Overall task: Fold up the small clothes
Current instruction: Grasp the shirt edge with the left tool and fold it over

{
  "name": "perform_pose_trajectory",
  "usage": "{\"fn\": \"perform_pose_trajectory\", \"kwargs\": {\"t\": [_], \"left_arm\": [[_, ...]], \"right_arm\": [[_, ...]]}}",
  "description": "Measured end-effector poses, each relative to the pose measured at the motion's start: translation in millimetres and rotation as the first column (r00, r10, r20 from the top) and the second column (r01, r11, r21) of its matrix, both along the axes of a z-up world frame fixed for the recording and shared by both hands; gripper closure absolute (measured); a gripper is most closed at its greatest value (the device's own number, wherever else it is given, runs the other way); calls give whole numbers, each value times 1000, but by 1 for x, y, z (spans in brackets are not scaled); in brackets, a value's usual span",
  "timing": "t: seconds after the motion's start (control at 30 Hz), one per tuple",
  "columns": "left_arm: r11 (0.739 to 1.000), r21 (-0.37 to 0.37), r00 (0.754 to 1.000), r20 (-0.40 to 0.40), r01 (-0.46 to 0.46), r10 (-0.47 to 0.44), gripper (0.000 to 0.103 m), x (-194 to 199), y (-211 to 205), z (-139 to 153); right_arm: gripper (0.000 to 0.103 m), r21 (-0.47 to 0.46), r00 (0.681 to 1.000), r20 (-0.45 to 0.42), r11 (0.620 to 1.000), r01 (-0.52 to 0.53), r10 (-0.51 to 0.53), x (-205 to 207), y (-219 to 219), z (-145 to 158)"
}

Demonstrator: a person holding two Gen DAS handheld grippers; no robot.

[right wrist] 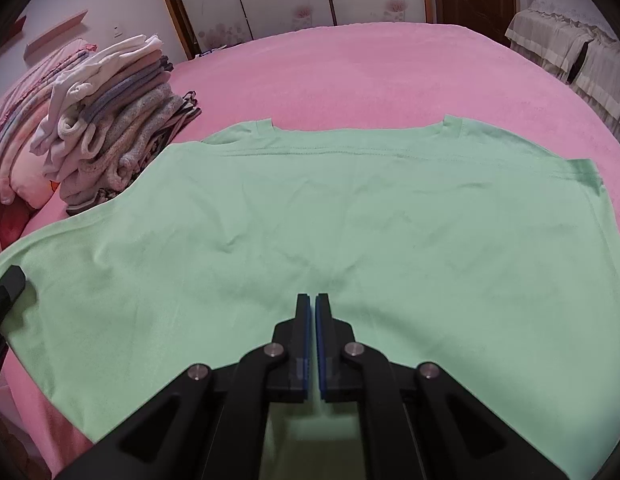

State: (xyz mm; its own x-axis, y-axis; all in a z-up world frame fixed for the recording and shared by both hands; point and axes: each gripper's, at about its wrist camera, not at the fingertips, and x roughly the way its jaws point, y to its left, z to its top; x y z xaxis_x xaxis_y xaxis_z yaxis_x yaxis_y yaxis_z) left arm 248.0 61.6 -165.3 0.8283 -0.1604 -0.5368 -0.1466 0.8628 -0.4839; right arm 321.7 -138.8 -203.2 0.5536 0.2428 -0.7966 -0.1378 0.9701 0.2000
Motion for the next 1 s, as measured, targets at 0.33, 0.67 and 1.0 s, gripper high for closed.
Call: {"fn": "perform_pose_trajectory", "kwargs": {"t": [0.33, 0.67, 1.0], "left_arm": [[996, -91, 997, -77, -7, 0, 91, 6, 5, -16], [941, -337, 982, -186, -28, -37, 53, 8, 40, -76], [936, -352, 979, -192, -8, -64, 97, 32, 35, -93]], "right_arm": [[101, 37, 1000, 14, 999, 5, -6, -6, -5, 8], [101, 29, 1000, 13, 1000, -4, 3, -11, -4, 6], [101, 14, 999, 48, 1000, -3, 2, -3, 3, 16]]}}
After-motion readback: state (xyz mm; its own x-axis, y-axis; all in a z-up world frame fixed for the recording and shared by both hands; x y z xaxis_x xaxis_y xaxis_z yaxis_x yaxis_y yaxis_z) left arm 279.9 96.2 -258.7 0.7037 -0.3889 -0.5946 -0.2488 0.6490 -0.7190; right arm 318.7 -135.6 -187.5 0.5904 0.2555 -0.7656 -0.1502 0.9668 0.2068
